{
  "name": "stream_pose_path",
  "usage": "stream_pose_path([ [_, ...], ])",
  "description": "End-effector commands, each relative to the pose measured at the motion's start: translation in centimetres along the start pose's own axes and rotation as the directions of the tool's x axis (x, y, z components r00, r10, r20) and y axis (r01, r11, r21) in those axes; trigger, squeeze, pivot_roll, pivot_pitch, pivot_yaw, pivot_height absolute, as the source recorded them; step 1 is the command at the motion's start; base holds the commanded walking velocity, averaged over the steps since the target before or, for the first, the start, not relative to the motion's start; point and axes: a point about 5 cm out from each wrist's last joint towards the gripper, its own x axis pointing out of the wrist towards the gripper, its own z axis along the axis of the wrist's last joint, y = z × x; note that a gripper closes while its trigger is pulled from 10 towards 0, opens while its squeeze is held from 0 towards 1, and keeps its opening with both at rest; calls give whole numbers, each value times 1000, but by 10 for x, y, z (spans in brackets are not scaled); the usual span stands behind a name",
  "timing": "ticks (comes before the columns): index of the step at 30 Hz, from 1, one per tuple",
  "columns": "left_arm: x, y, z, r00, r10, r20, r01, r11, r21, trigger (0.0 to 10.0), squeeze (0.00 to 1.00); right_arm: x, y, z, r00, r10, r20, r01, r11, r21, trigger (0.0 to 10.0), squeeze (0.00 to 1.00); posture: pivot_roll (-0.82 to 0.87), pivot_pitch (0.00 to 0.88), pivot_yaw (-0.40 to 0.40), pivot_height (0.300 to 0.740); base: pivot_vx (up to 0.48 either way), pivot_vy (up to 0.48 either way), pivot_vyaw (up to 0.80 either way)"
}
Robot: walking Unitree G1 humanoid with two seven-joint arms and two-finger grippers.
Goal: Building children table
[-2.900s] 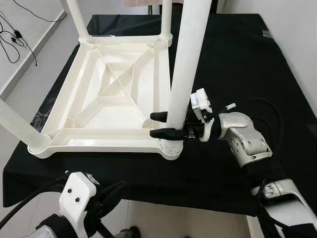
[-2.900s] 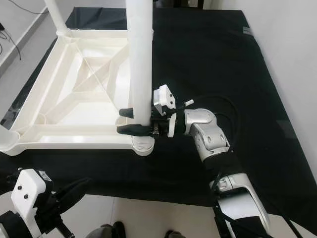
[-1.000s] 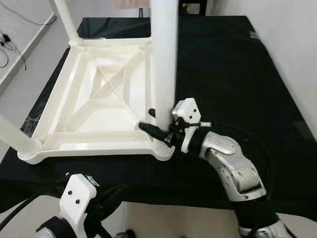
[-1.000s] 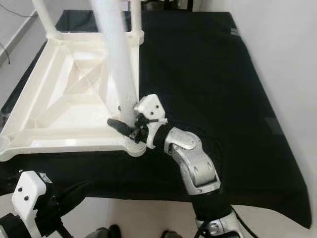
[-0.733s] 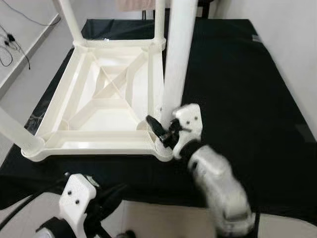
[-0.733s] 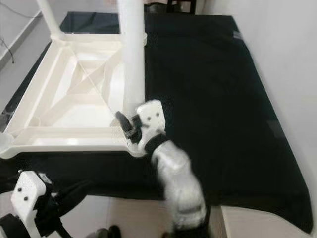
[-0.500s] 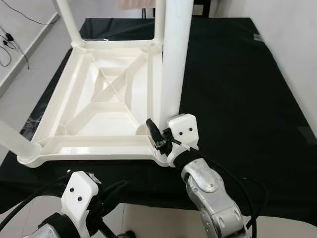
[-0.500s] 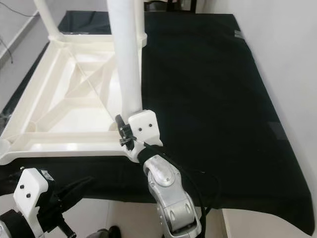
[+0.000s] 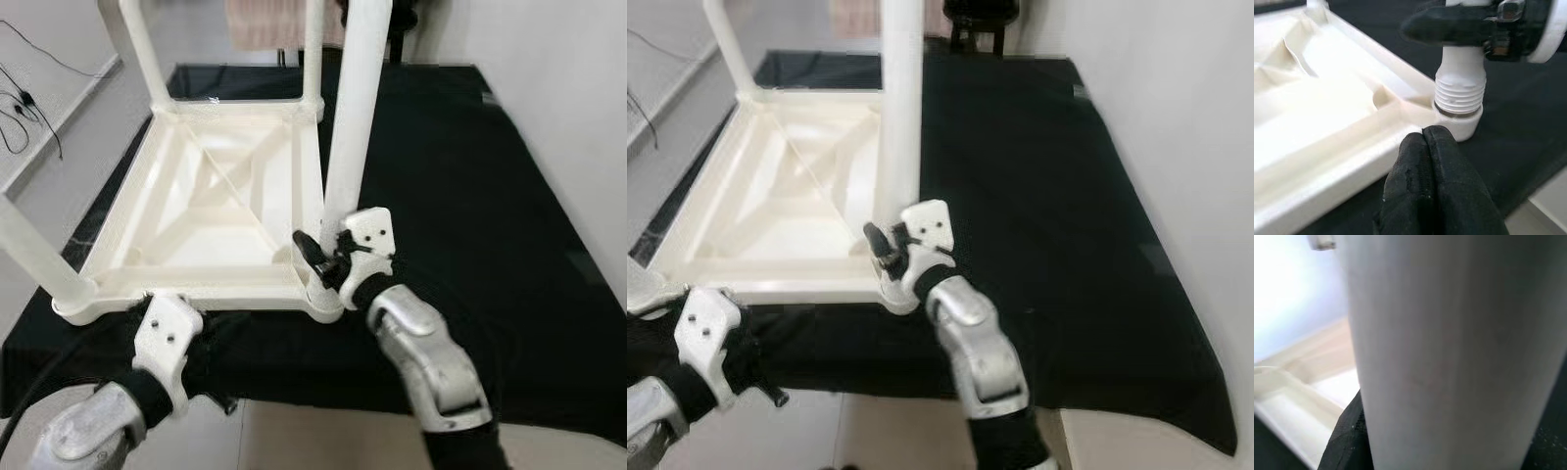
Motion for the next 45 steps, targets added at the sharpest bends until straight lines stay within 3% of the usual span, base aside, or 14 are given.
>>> stream_pose_path([
  [1, 2, -2, -1, 1000, -3, 2, 3, 1000, -6, 10000, 0, 1, -2, 7, 998, 64, 26, -64, 998, -6, 10000, 0, 78, 54, -5, 740, 0, 0, 0],
  [3, 7, 0, 1, 1000, -7, 22, 7, 1000, 7, 10000, 0, -1, -18, 13, 992, 128, 17, -126, 990, -58, 10000, 0, 74, 16, -1, 740, 0, 0, 0],
  [6, 9, 2, 2, 1000, -5, 30, 5, 1000, 15, 10000, 0, -3, -27, 19, 981, 193, 18, -192, 980, -50, 10000, 0, 70, 6, -1, 740, 0, 0, 0],
  [12, 10, 4, -4, 1000, -25, 17, 25, 999, 28, 10000, 0, -4, -28, 19, 924, 382, -12, -382, 923, -49, 10000, 0, 58, 0, -4, 740, 0, 0, 0],
  [15, 10, 4, -6, 1000, -25, 13, 25, 999, 27, 10000, 0, -3, -29, 17, 922, 388, -24, -388, 920, -55, 10000, 0, 54, 0, -2, 740, 0, 0, 0],
  [21, 14, -1, -5, 999, -39, 14, 39, 999, 19, 10000, 0, 15, -51, 20, 979, 201, -33, -203, 976, -83, 10000, 0, 64, 0, -1, 740, 0, 0, 0],
  [24, 14, 13, -7, 1000, 31, -4, -30, 996, 78, 10000, 0, 21, -64, 18, 997, 76, -3, -76, 995, -64, 10000, 0, 82, 0, -12, 740, 0, 0, 0],
  [31, 13, 24, -7, 995, 100, 1, -99, 988, 116, 10000, 0, 23, -72, 10, 997, -83, 2, 83, 996, -14, 10000, 0, 85, 0, -22, 740, 0, 0, 0],
  [32, 12, 29, -12, 990, 143, -8, -141, 982, 130, 10000, 0, 18, -71, 0, 985, -172, 8, 172, 985, 34, 10000, 0, 93, 0, -34, 740, 0, 0, 0],
  [34, 12, 29, -12, 990, 143, -8, -141, 982, 130, 10000, 0, 18, -71, 0, 985, -172, 8, 172, 985, 34, 10000, 0, 93, 0, -34, 740, 0, 0, 0],
  [36, 11, 40, -26, 968, 250, -27, -245, 963, 114, 10000, 0, 7, -60, -19, 969, -247, 8, 245, 964, 101, 10000, 0, 90, 0, -50, 740, 0, 0, 0],
  [37, 11, 40, -26, 968, 250, -27, -245, 963, 114, 10000, 0, 7, -60, -19, 969, -247, 8, 245, 964, 101, 10000, 0, 90, 0, -50, 740, 0, 0, 0],
  [39, 9, 46, -45, 943, 325, -71, -318, 943, 93, 10000, 0, 2, -42, -24, 981, -194, 30, 189, 974, 127, 10000, 0, 65, 0, -43, 740, 0, 0, 0],
  [45, 11, 40, -69, 925, 356, -132, -347, 934, 88, 10000, 0, -2, -32, -19, 987, -146, 73, 136, 983, 125, 10000, 0, 43, 0, -37, 740, 0, 0, 0],
])
